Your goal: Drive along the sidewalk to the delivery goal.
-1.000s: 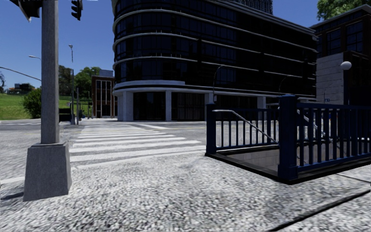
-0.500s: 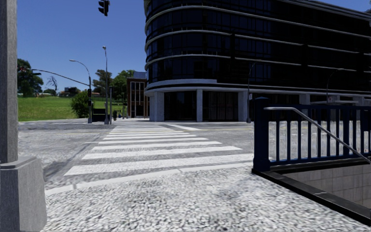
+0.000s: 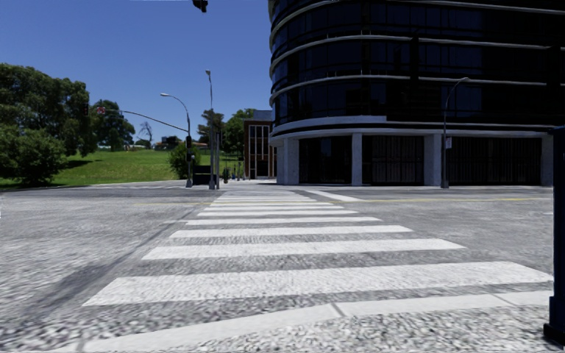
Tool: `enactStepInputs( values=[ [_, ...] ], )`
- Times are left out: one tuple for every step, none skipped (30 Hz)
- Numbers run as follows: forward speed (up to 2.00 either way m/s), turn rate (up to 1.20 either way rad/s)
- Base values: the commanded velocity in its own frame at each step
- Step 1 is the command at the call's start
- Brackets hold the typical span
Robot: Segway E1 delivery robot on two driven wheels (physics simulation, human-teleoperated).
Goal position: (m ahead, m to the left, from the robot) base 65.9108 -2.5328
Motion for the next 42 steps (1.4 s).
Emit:
enactStepInputs(
  values=[
    [2.0, 0.2],
    [2.0, 0.0],
    [2.0, 0.0],
    [2.0, 0.0],
    [2.0, 0.0],
    [2.0, 0.0],
    [2.0, 0.0],
    [2.0, 0.0],
    [2.0, 0.0],
    [2.0, 0.0],
    [2.0, 0.0],
    [2.0, 0.0],
    [2.0, 0.0],
    [2.0, 0.0],
    [2.0, 0.0],
    [1.82, 0.0],
    [1.59, 0.0],
    [1.43, 0.0],
    [1.36, 0.0],
    [1.36, 0.0],
    [1.34, 0.0],
    [1.33, 0.0],
    [1.33, 0.0],
    [1.33, 0.0],
    [1.33, 0.0],
    [1.33, 0.0],
    [1.33, 0.0],
    [1.33, 0.0],
    [1.33, 0.0],
    [1.34, 0.0],
    [1.34, 0.0],
    [1.34, 0.0],
    [1.34, 0.0],
    [1.34, 0.0],
    [1.35, 0.0],
    [1.38, 0.0],
    [1.38, 0.0],
    [1.4, 0.0],
    [1.45, 0.0],
    [1.48, 0.0],
    [1.48, 0.0],
    [1.48, 0.0]
  ],
)
